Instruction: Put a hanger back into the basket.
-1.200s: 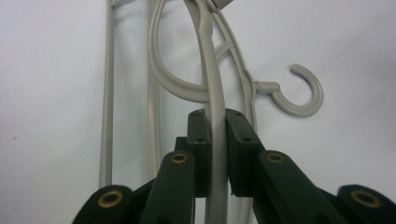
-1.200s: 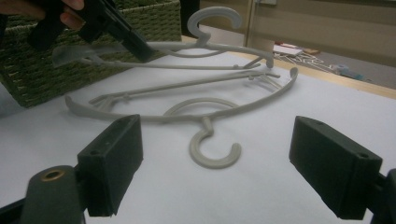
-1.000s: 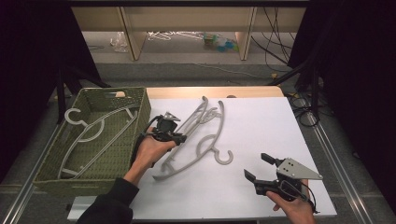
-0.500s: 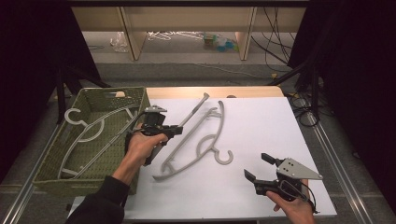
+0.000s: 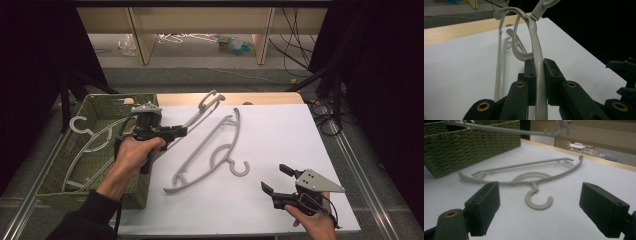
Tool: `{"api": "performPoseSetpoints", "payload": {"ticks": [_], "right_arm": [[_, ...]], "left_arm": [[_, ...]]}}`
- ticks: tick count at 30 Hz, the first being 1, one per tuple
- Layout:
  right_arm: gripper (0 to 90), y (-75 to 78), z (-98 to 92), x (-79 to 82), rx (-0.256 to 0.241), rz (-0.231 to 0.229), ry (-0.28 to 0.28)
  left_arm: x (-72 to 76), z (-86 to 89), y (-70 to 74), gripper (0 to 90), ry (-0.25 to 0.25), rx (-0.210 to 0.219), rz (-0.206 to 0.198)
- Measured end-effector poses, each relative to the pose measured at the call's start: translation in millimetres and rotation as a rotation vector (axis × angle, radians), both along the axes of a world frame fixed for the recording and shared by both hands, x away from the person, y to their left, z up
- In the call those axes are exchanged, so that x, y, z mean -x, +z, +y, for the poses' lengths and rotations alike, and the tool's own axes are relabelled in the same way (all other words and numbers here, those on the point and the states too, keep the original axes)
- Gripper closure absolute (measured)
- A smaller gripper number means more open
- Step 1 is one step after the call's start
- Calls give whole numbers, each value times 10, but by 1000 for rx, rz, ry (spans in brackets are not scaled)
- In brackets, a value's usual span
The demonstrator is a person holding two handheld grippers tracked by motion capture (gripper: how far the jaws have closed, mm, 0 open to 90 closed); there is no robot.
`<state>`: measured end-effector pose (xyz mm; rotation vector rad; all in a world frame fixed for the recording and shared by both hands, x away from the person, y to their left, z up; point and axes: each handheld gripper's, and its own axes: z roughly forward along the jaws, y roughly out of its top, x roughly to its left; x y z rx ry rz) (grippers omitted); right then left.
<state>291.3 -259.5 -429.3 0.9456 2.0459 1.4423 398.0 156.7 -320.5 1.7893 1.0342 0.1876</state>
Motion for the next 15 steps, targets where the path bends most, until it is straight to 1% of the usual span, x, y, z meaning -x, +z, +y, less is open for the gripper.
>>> {"api": "performPoseSetpoints", "payload": {"ticks": [2,3,6,7,8,9,11,12,13,14,15], "right_arm": [[177,-3,2,-4,-1,1,-3],[177,-3,3,-5,-4,0,-2],[177,0,1,-3,-1,0,-3],[177,-1,1,-3,-4,-2,-3],[177,1,-1,-3,-4,-1,-3],[177,2,-2,-3,-4,-1,-4],[177,0,4,-5,-6,-1,-3],[177,-1,5,-8,-4,0,-1],[177,-1,1,-17,3,-17,-2],[177,-4,6,-20,-1,-25,-7],[177,-3,2,-21,0,-21,-2]], "left_arm": [[26,137,82,811,8,36,-11],[42,222,127,810,11,41,-15],[110,475,235,810,42,56,-33],[135,560,263,810,50,62,-41],[157,650,282,810,50,76,-59],[176,741,295,810,57,101,-59],[218,904,310,810,74,101,-73],[239,982,308,811,79,109,-80],[258,1060,302,811,89,118,-80],[274,1134,292,811,96,121,-81],[292,1203,276,811,103,127,-80]]}}
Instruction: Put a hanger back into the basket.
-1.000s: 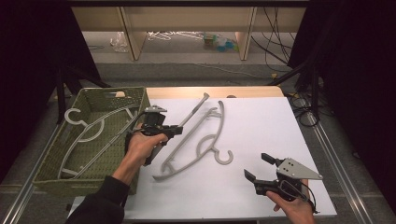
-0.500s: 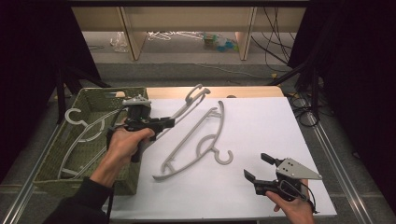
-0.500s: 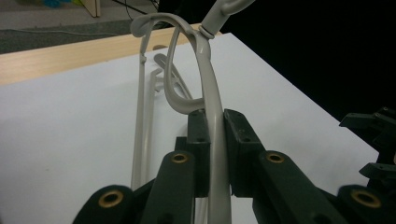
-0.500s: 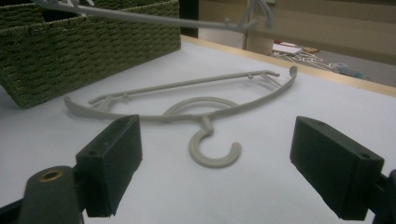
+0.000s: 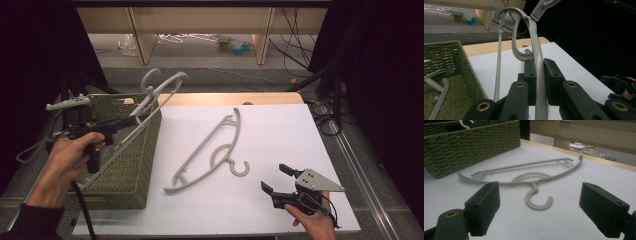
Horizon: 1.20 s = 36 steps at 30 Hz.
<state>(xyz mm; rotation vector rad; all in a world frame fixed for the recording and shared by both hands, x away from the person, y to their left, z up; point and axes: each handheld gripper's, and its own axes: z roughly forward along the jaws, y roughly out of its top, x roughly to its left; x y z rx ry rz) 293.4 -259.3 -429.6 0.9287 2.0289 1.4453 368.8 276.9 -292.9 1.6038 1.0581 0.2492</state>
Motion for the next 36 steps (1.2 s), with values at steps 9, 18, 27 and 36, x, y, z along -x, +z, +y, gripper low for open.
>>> {"api": "performPoseSetpoints", "payload": {"ticks": [9,18,27,36], "right_arm": [[177,-1,13,2,-1,25,3],[177,-2,17,-8,1,11,6],[177,-3,25,-5,2,28,16],[177,-6,28,-14,10,20,15]], "left_arm": [[178,516,-194,810,58,20,15],[272,811,-383,810,58,6,34],[283,982,-455,810,16,-54,39],[118,985,-550,809,10,-91,77]]}}
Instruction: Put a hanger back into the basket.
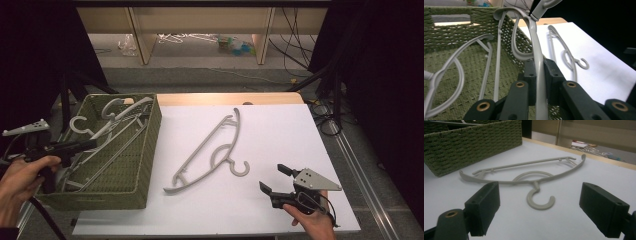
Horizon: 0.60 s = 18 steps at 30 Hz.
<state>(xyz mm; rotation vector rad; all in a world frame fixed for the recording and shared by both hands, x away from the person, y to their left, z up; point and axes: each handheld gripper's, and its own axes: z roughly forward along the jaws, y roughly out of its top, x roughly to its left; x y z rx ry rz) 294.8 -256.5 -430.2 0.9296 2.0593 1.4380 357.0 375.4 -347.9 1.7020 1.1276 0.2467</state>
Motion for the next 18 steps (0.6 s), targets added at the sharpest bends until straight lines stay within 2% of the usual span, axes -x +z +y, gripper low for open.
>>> {"api": "performPoseSetpoints", "payload": {"ticks": [3,6,8,9,10,12,13,14,15,16,18], "right_arm": [[177,-2,15,11,-11,16,-4],[177,-5,11,5,-7,13,0],[177,-7,12,4,-4,14,1],[177,-8,15,6,-6,14,2],[177,-9,12,-4,0,-6,4],[177,-7,16,6,-7,13,2],[177,-9,12,-2,-3,2,3],[177,-15,23,2,-18,19,9],[177,-11,16,3,-4,17,4],[177,-16,14,-11,3,-6,2],[177,-16,21,-4,-2,12,1]], "left_arm": [[-68,14,-33,809,4,-14,23],[-117,5,-67,808,3,-55,27],[-151,28,-104,806,18,-69,51],[-163,38,-127,804,22,-67,63],[-171,47,-149,805,25,-57,63],[-177,60,-177,804,38,-54,68],[-182,64,-188,802,42,-57,72],[-187,68,-196,800,48,-62,72],[-191,66,-202,797,59,-66,75],[-196,59,-208,793,71,-79,80],[-209,35,-208,785,68,-139,97]]}}
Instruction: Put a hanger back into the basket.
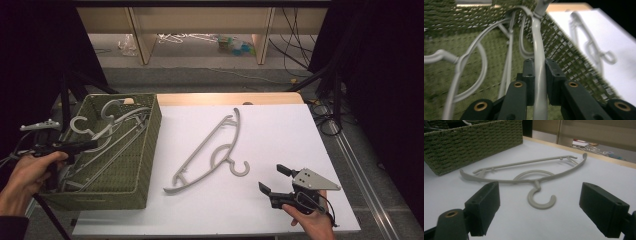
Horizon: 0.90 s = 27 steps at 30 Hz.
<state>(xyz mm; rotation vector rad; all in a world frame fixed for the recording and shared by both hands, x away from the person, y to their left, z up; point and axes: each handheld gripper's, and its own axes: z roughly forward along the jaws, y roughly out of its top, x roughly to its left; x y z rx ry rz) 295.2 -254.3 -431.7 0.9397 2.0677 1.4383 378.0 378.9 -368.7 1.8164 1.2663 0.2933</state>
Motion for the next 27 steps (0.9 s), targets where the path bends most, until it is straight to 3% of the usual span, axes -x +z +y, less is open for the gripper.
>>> {"api": "performPoseSetpoints", "payload": {"ticks": [2,3,5,7,9,10,12,18,20,27], "right_arm": [[177,8,-7,7,11,13,2],[177,-10,12,-7,-17,2,10],[178,-6,14,-2,-7,7,4],[178,-4,12,1,0,1,1],[178,-2,6,2,0,2,0],[178,0,1,4,0,7,0],[178,0,0,3,-1,7,-3],[178,8,-7,5,12,16,-1],[179,-11,11,-8,-16,4,6],[179,4,-7,-1,2,-5,0]], "left_arm": [[-14,-18,-3,782,7,-12,4],[-21,-25,1,781,11,-24,5],[-38,-29,11,772,10,-98,12],[-44,-41,-7,767,32,-111,10],[-41,-17,-17,768,39,-160,20],[-40,17,-17,769,28,-228,34],[-56,47,-64,777,41,-285,47],[-64,131,-191,782,63,-274,80],[-61,144,-207,782,68,-273,87],[-71,142,-291,780,111,-258,87]]}}
